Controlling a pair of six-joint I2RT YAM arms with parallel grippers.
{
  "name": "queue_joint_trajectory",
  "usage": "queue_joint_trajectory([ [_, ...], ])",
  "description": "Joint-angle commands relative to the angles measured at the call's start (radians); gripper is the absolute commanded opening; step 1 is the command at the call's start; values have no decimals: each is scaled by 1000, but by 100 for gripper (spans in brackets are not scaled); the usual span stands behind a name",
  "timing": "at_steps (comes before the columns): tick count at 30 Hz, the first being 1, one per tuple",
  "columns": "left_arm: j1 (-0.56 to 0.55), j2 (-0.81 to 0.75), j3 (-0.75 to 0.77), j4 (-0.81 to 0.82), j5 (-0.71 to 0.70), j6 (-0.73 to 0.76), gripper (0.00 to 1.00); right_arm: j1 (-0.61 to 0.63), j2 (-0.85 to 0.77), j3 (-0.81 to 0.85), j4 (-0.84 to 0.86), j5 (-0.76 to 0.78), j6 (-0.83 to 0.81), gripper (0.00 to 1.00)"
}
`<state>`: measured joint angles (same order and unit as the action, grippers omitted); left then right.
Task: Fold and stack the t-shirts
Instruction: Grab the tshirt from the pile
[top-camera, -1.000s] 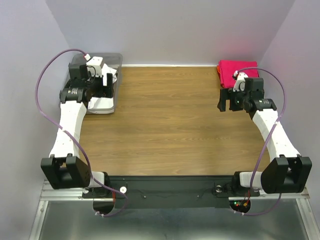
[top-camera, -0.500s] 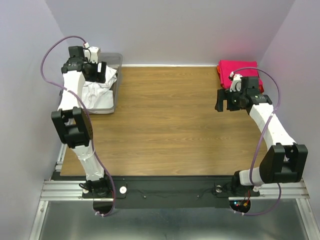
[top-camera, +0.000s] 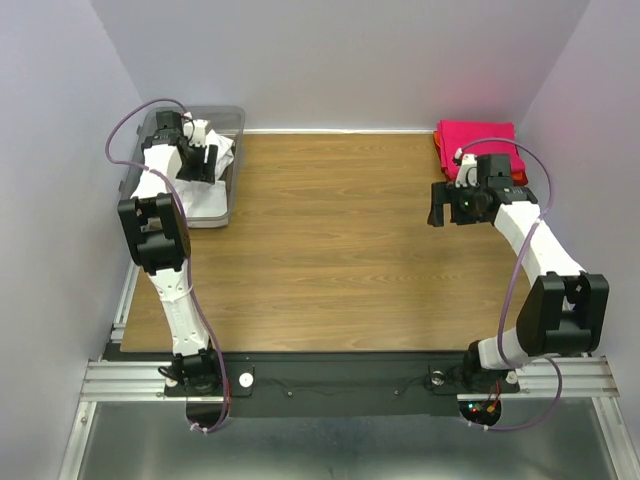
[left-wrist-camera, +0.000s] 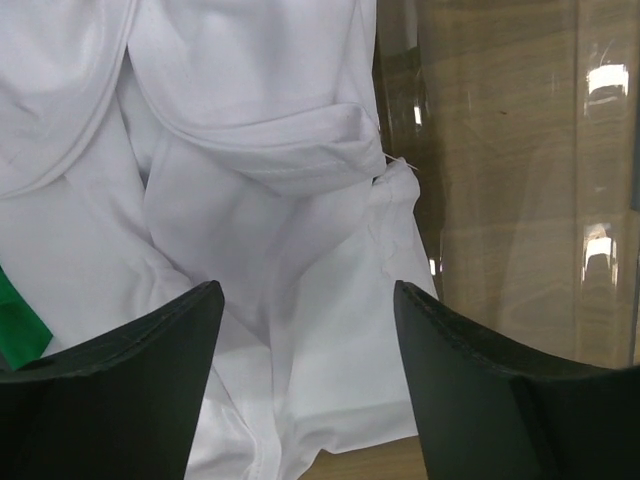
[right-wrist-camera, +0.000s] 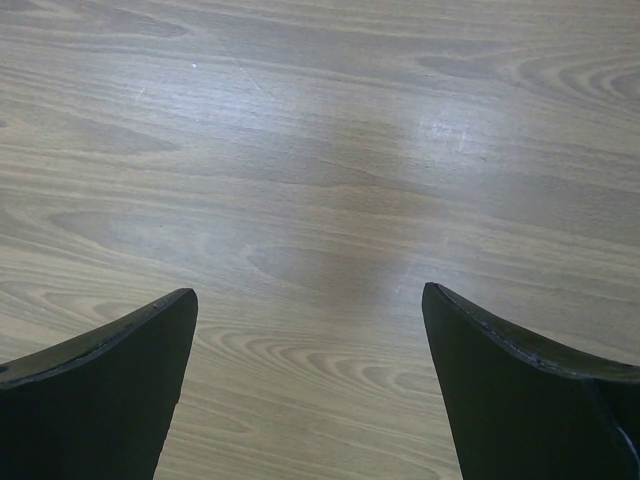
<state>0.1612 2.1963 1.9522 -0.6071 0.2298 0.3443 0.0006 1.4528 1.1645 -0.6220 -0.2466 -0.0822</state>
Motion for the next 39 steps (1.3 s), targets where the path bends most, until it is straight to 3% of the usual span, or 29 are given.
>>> queue_joint_trajectory([
  [1, 6, 3, -16, 44, -3, 15, 75, -4, 1, 47, 5, 3, -8, 100],
  [6, 6, 22, -26, 61, -24, 10, 64, -2, 1, 47, 4, 9, -7, 100],
  [12, 9, 49, -3, 53, -26, 10, 61, -4, -3, 57, -2, 23, -8, 100],
  [16, 11, 57, 11, 49, -30, 12, 49, -4, 1, 58, -2, 27, -10, 100],
  [18, 11, 59, 19, 47, -35, 10, 36, -4, 3, 61, -4, 26, -8, 100],
  [20, 14, 54, 34, 44, -38, 2, 17, -4, 4, 66, -5, 27, -8, 100],
  [21, 18, 45, 51, 40, -52, -13, 0, -4, 1, 69, -7, 26, -7, 100],
  [27, 29, -33, 132, -17, -11, -27, 0, -2, -11, 73, -13, 23, -4, 100],
  [33, 29, -151, 344, -94, 95, -50, 0, -2, -31, 72, -13, 20, -2, 100],
  [39, 26, -245, 435, -91, 175, -60, 0, -4, -42, 78, -15, 26, -1, 100],
])
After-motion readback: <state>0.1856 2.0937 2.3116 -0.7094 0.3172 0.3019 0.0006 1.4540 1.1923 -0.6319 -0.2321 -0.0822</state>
